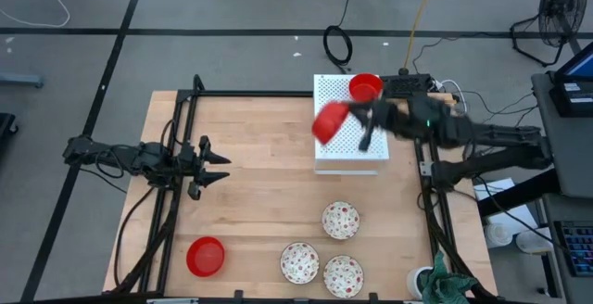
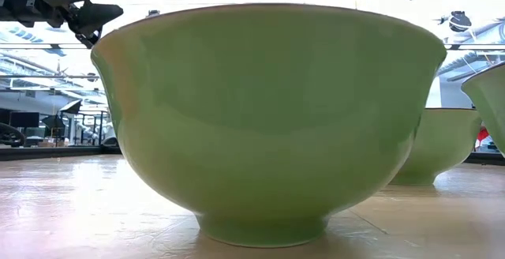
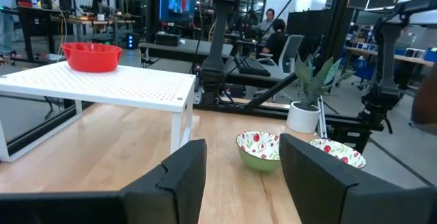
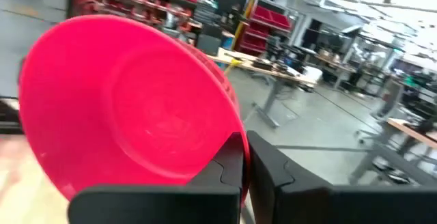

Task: Pick & Place Mini bowls
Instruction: Stack the top red bowl on the red bowl on the shelf

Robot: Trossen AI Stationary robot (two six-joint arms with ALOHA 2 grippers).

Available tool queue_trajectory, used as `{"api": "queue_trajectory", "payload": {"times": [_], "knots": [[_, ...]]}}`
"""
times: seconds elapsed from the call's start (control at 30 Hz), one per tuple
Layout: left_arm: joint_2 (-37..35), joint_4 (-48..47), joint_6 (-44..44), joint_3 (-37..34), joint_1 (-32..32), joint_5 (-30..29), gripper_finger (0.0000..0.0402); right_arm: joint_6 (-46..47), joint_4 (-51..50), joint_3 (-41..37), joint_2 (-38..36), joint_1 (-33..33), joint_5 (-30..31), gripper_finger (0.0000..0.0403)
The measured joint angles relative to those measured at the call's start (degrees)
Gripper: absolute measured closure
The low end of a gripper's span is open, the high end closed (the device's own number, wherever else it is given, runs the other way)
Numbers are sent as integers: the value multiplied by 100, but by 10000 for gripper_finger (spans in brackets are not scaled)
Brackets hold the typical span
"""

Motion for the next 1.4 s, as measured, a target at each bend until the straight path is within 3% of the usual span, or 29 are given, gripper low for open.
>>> {"api": "queue_trajectory", "payload": {"times": [0.1, 0.43, 0.6, 0.87, 1.03, 1.4], "knots": [[0, -2, 0, 0, 0, 0, 215, 1, -483, 979, 502, -582, -356, 403], [0, -3, 0, 2, 0, 0, 215, 907, -2688, 4763, 2758, -1909, -368, 403], [0, -2, 0, 2, 0, 0, 215, 1508, -3911, 6020, 3676, -2518, -658, 403], [0, -2, 0, 2, 0, 0, 215, 1992, -4812, 6269, 4163, -4046, -2070, 403], [0, -2, 0, 3, 0, 0, 215, 2177, -5719, 6272, 4223, -4913, -2482, 403], [0, -2, 0, 7, 0, 0, 215, 2283, -7657, 6272, 4228, -5225, -2637, 403]]}}
